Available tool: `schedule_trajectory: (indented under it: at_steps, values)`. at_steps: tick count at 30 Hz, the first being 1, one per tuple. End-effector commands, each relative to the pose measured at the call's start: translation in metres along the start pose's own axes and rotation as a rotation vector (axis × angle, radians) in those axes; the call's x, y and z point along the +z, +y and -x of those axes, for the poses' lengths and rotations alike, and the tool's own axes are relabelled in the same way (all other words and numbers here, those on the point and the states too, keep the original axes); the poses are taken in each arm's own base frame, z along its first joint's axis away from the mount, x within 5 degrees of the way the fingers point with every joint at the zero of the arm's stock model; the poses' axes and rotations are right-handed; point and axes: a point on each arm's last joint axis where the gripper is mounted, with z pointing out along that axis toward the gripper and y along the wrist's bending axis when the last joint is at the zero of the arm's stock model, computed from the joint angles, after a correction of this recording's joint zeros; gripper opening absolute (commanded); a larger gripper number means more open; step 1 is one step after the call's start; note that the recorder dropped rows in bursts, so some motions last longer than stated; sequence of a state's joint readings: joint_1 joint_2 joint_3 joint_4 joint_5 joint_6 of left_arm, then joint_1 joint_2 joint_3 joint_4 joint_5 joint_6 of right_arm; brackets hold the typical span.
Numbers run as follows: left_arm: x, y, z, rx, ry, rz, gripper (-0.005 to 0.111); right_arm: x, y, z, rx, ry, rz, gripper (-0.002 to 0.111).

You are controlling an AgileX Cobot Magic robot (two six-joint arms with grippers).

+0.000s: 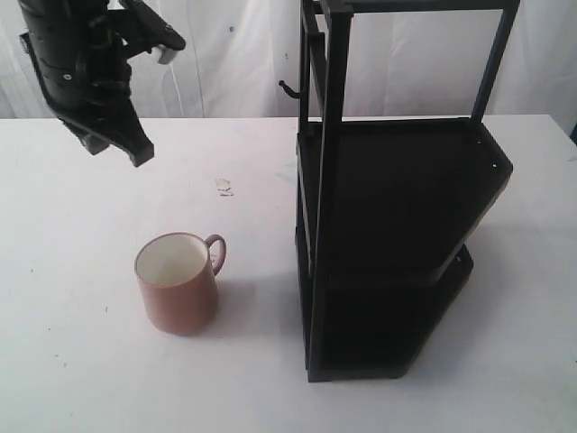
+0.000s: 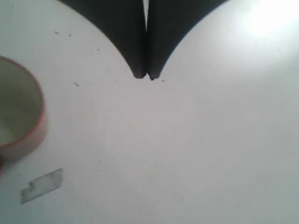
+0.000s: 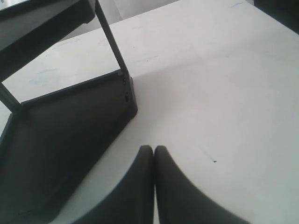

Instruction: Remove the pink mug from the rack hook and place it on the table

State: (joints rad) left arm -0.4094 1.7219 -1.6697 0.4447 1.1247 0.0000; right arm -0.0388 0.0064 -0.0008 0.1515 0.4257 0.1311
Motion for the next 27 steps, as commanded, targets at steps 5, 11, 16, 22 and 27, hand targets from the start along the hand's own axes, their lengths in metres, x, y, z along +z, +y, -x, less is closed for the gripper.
schedule_trajectory:
  at_steps: [5,11,16,22,27]
  values:
    - [0.016,0.052,-0.05,-0.266,-0.042,0.102,0.0,0.0,0.0,0.001,-0.004,-0.012,-0.004,0.0]
    - [0.06,0.082,-0.112,-0.587,0.001,0.118,0.0,0.0,0.0,0.001,-0.004,-0.012,-0.004,0.0]
    - [0.089,0.07,-0.159,-0.765,-0.027,0.108,0.0,0.0,0.0,0.001,-0.004,-0.012,-0.004,0.0]
    - [0.074,0.043,-0.179,-0.74,-0.32,0.123,0.0,0.0,0.0,0.001,-0.004,-0.012,-0.004,0.0]
    - [0.02,0.036,-0.196,-0.701,-0.579,0.227,0.0,0.0,0.0,0.001,-0.004,-0.012,-0.004,0.0]
